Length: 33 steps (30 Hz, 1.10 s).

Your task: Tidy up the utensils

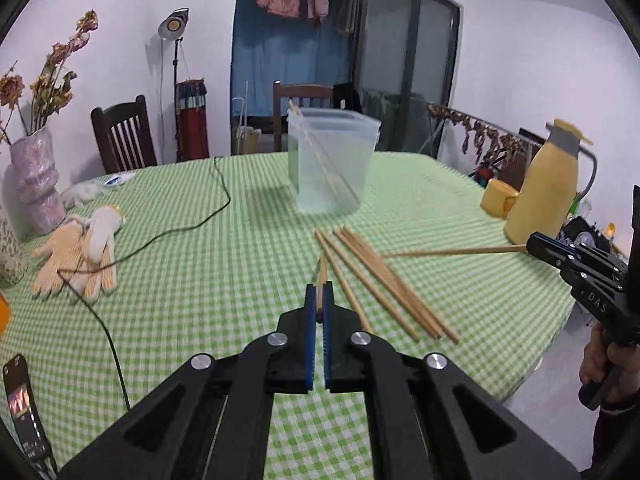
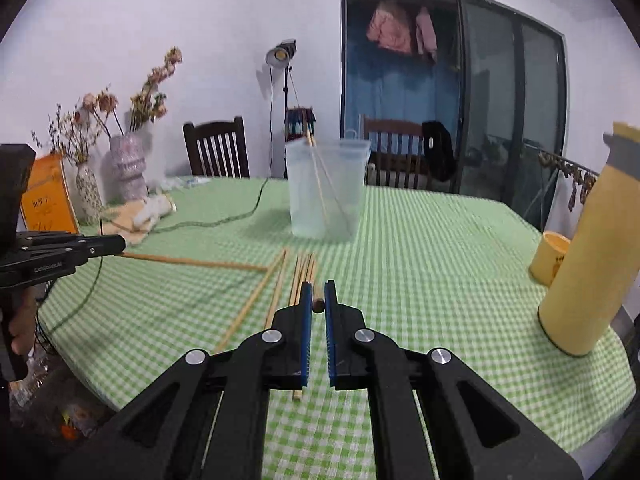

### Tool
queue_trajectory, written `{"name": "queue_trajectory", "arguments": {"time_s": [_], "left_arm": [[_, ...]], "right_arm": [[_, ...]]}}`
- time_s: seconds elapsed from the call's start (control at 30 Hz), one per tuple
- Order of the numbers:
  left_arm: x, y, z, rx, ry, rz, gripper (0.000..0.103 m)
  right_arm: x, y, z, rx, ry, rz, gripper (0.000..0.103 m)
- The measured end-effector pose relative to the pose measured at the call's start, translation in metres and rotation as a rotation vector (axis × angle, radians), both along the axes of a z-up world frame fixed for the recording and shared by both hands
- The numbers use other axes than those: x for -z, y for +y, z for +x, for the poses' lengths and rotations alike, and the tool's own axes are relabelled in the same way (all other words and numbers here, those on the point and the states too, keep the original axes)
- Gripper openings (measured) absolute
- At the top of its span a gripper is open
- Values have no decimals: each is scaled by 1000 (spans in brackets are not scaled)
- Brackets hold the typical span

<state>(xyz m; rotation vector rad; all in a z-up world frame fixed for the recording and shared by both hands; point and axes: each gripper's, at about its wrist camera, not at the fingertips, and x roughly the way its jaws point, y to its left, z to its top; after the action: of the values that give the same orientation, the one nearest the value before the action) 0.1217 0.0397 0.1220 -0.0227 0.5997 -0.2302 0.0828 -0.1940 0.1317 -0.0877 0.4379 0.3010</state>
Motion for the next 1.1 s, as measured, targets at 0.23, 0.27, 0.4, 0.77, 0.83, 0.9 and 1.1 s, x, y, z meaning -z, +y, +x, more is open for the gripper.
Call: {"name": "queue_trajectory", "arguments": {"time_s": [0.23,0.27,0.4,0.77,0.83,0.9,1.1], "left_arm": [[-35,-3,20,37,-41,11,0],[-38,-2,24,50,-28,-3,0],[-18,-1,24,140,77,-21,6],[108,-13,6,124,331,84,43],[109,-13,9,131,357,66,41],[110,-12,11,121,365,59,2],[101,-2,19,116,388,43,1]], "right_arm": [[-30,-12,16,-3,-33,-8,6],[-34,-14,20,-1,-33,-12,6],[-42,-20,24,13,-45,-30,6],[-21,-30,14,24,9,-8,6],[-22,-33,13,19,7,5,6],[-24,-37,13,17,9,28,6],[-27,-42,9,28,1,28,6]]}}
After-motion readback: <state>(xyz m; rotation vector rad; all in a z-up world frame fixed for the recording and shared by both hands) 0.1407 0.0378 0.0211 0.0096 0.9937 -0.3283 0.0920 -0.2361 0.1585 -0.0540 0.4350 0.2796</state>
